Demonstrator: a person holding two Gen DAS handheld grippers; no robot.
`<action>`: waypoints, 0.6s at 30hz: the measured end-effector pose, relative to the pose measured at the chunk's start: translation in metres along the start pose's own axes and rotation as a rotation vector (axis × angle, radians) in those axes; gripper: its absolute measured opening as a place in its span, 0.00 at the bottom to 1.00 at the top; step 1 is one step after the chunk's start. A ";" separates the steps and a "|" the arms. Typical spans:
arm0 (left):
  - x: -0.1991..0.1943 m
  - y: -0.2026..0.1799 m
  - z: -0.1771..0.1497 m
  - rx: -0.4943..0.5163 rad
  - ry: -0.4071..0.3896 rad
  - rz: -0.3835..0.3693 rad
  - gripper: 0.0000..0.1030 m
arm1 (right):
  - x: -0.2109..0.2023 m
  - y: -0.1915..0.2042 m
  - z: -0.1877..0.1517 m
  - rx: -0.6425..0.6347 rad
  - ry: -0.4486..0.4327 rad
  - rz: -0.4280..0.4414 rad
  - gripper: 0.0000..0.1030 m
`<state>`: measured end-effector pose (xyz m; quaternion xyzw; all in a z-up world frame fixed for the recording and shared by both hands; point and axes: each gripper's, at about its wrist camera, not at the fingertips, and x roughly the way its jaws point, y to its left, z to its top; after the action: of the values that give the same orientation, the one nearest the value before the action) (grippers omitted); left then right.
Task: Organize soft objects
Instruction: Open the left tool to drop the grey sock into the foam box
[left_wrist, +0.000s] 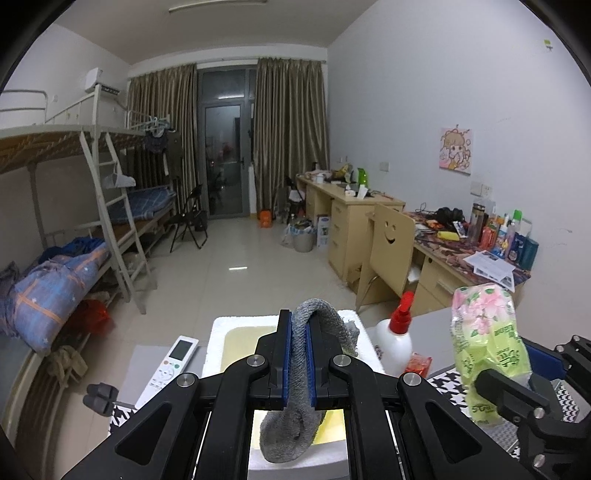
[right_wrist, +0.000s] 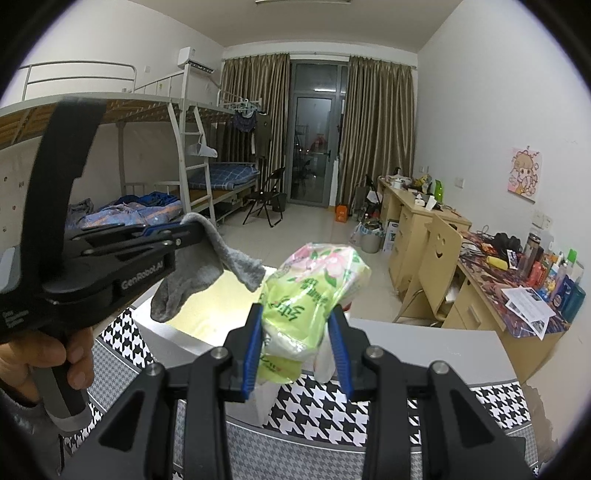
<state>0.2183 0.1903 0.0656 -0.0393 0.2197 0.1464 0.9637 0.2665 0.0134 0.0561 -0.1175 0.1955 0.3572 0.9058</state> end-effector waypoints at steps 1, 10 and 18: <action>0.003 0.000 0.000 -0.003 0.006 0.001 0.07 | 0.001 0.000 0.000 0.000 0.001 0.000 0.38; 0.024 0.017 -0.007 -0.042 0.059 0.032 0.47 | 0.009 -0.002 0.000 0.000 0.016 -0.012 0.38; 0.013 0.032 -0.010 -0.069 0.025 0.069 0.86 | 0.013 0.001 0.003 0.002 0.020 -0.011 0.38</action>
<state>0.2157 0.2228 0.0503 -0.0666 0.2278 0.1867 0.9533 0.2757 0.0231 0.0530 -0.1212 0.2041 0.3507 0.9059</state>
